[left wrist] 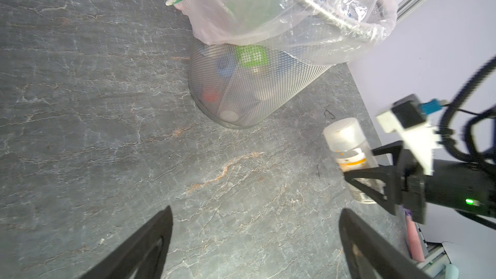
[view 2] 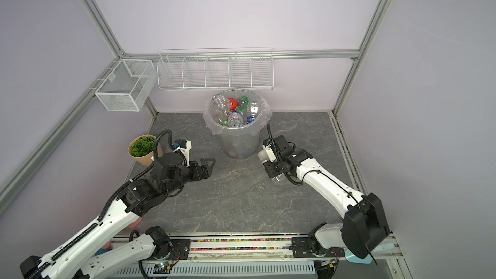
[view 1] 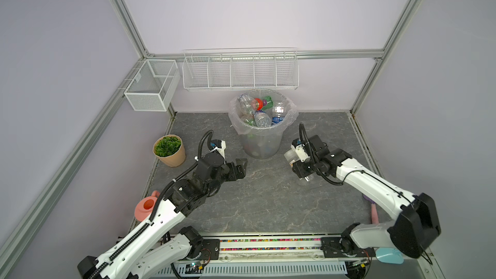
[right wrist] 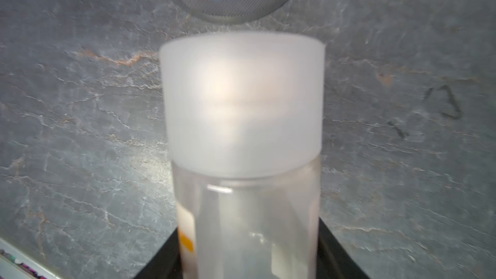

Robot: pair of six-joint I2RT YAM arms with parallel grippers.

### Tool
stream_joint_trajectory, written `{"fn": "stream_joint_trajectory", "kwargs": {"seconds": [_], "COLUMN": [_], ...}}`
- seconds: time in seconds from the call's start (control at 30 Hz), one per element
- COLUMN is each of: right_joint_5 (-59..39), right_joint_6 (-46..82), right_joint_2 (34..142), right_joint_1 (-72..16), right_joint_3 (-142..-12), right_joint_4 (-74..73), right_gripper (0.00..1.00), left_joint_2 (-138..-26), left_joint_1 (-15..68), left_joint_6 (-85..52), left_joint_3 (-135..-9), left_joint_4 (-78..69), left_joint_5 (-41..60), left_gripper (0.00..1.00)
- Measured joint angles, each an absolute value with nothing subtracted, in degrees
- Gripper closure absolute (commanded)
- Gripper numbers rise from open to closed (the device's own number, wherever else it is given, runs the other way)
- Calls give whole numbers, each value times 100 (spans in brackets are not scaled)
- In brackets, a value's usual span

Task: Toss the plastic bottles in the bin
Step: 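Lift the white-capped bottle with the right gripper and carry it over the bin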

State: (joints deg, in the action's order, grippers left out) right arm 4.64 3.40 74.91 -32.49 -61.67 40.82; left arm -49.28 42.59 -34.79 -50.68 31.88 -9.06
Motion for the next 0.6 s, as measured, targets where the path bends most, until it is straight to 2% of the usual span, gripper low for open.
{"fn": "stream_joint_trajectory", "kwargs": {"seconds": [0.23, 0.4, 0.6], "right_joint_5": [526, 436, 161], "right_joint_6": [276, 191, 169], "right_joint_2": [6976, 7126, 7463], "right_joint_1": [-3234, -3234, -3236], "right_joint_3": [-7981, -9769, -10923], "right_joint_4": [4657, 4628, 4257], "right_gripper": [63, 63, 63], "left_joint_2": [-4755, -4641, -4497], "left_joint_1": [4235, 4224, 4209], "left_joint_6": [-3417, -3417, -3413], "left_joint_3": [-5107, -5122, -5122], "left_joint_4": [3225, 3306, 3426], "left_joint_5": [-1011, -1070, -1160], "left_gripper": [4, 4, 4]}}
